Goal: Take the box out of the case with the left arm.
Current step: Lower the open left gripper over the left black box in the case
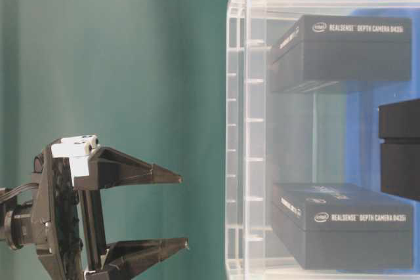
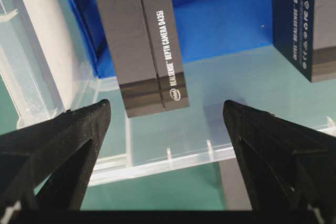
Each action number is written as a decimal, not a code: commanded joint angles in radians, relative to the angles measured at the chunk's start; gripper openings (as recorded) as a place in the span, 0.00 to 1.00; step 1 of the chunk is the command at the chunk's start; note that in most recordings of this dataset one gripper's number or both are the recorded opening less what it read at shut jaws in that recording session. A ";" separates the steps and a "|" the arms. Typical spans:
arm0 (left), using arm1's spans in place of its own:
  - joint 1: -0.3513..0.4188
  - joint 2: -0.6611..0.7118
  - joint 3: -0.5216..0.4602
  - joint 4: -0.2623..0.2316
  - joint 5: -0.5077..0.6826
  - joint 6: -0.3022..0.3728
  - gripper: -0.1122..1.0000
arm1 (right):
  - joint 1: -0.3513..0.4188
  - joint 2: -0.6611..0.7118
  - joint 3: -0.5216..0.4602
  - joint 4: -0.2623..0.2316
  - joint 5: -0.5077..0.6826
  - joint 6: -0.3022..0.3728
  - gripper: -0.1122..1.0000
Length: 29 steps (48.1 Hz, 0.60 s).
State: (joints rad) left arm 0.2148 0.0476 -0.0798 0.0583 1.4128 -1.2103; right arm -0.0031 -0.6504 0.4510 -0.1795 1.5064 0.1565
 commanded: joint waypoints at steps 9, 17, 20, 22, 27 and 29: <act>-0.003 -0.014 -0.011 0.009 -0.003 -0.002 0.86 | 0.000 -0.002 -0.009 -0.003 -0.002 0.000 0.10; -0.003 -0.014 -0.003 0.011 -0.017 -0.005 0.86 | 0.002 -0.002 -0.009 -0.003 -0.003 0.000 0.10; -0.003 -0.012 0.000 0.011 -0.021 -0.005 0.86 | 0.002 -0.002 -0.009 -0.003 -0.003 0.000 0.10; -0.002 -0.014 0.003 0.009 -0.025 -0.006 0.86 | 0.002 -0.002 -0.009 -0.003 -0.003 0.000 0.10; -0.003 -0.014 0.017 0.012 -0.035 -0.006 0.86 | 0.002 -0.002 -0.009 -0.003 -0.003 0.000 0.10; -0.003 -0.014 0.029 0.018 -0.040 -0.008 0.86 | 0.002 -0.002 -0.009 -0.003 -0.003 0.000 0.10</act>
State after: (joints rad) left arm 0.2148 0.0476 -0.0537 0.0660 1.3821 -1.2164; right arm -0.0031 -0.6519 0.4525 -0.1795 1.5064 0.1565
